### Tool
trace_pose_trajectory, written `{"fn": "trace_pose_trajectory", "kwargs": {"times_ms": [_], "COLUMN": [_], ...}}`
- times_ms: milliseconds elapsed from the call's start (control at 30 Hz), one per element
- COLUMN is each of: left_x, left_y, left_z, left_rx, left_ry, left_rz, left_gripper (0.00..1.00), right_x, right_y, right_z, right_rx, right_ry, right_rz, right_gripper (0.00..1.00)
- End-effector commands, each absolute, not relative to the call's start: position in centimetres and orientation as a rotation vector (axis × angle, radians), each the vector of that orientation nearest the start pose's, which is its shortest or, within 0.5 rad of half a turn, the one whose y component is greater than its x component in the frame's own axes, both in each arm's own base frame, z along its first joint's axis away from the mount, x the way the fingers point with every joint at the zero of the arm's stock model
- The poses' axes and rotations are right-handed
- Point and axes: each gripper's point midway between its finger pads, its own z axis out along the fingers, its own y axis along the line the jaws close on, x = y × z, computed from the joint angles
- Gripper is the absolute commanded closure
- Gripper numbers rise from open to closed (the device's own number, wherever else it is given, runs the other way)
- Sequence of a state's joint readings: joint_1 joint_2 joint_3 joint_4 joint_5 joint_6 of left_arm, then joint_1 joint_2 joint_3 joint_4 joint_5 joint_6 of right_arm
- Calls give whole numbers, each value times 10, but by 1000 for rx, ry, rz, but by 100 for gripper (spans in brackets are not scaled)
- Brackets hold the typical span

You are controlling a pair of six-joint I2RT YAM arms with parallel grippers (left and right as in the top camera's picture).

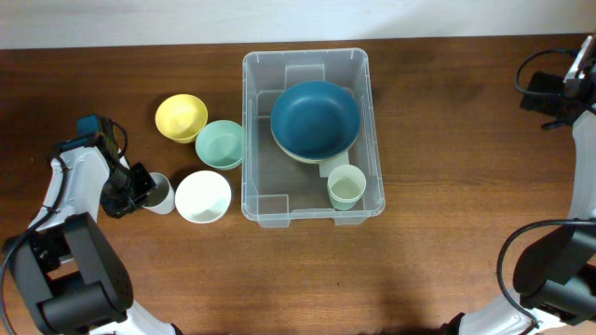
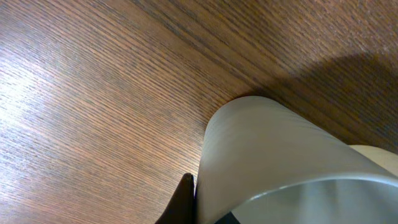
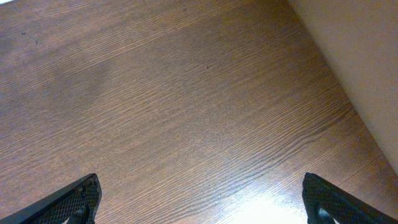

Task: Pack container
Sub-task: 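Lower the left gripper onto the grey cup rim and grasp, then carry the grey cup into the container and stack it on the cups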

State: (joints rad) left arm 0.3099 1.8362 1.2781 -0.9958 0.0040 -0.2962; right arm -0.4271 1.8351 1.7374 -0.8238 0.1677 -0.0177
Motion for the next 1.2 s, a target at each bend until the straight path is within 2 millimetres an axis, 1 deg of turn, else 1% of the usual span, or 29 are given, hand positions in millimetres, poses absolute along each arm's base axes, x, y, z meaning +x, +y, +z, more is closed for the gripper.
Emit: {"fn": "trace_pose_trajectory", "kwargs": {"times_ms": [0, 67, 167, 233, 300, 333, 400, 467, 500, 533, 600, 700, 733, 833, 933, 967, 1033, 1167], "left_x": [320, 326, 344, 362, 380, 389, 405, 418, 422, 426, 432, 434, 432, 422, 407, 402, 395, 381], "left_y": [105, 109, 114, 114, 106, 99, 79, 49, 34, 15, -23, -88, -114, -177, -232, -246, -264, -287], "left_z": [52, 62, 90, 121, 154, 170, 201, 227, 235, 242, 249, 255, 257, 260, 255, 251, 242, 217], "left_rx": [-928, -919, -892, -853, -787, -736, -626, -510, -447, -362, -233, -37, 58, 327, 502, 538, 584, 660], "left_ry": [2947, 2915, 2825, 2734, 2649, 2614, 2543, 2491, 2478, 2468, 2454, 2435, 2420, 2368, 2332, 2328, 2334, 2378], "left_rz": [19, 35, 33, -8, -76, -115, -195, -277, -304, -331, -377, -446, -467, -496, -511, -503, -459, -395], "left_gripper": [99, 99, 99, 99, 99, 99, 99, 99, 99, 99, 99, 99, 99, 99, 99, 99, 99, 99], "right_x": [429, 429, 429, 429, 429, 429, 429, 429, 429, 429, 429, 429, 429, 429, 429, 429, 429, 429], "right_y": [-230, -230, -230, -230, -230, -230, -230, -230, -230, -230, -230, -230, -230, -230, -230, -230, -230, -230], "right_z": [227, 227, 227, 227, 227, 227, 227, 227, 227, 227, 227, 227, 227, 227, 227, 227, 227, 227], "right_rx": [597, 597, 597, 597, 597, 597, 597, 597, 597, 597, 597, 597, 597, 597, 597, 597, 597, 597], "right_ry": [2404, 2404, 2404, 2404, 2404, 2404, 2404, 2404, 2404, 2404, 2404, 2405, 2404, 2404, 2404, 2404, 2404, 2404], "right_rz": [-398, -398, -398, -398, -398, -398, -398, -398, -398, -398, -398, -398, -398, -398, -398, -398, -398, -398], "right_gripper": [1, 1, 1, 1, 1, 1, 1, 1, 1, 1, 1, 1, 1, 1, 1, 1, 1, 1]}}
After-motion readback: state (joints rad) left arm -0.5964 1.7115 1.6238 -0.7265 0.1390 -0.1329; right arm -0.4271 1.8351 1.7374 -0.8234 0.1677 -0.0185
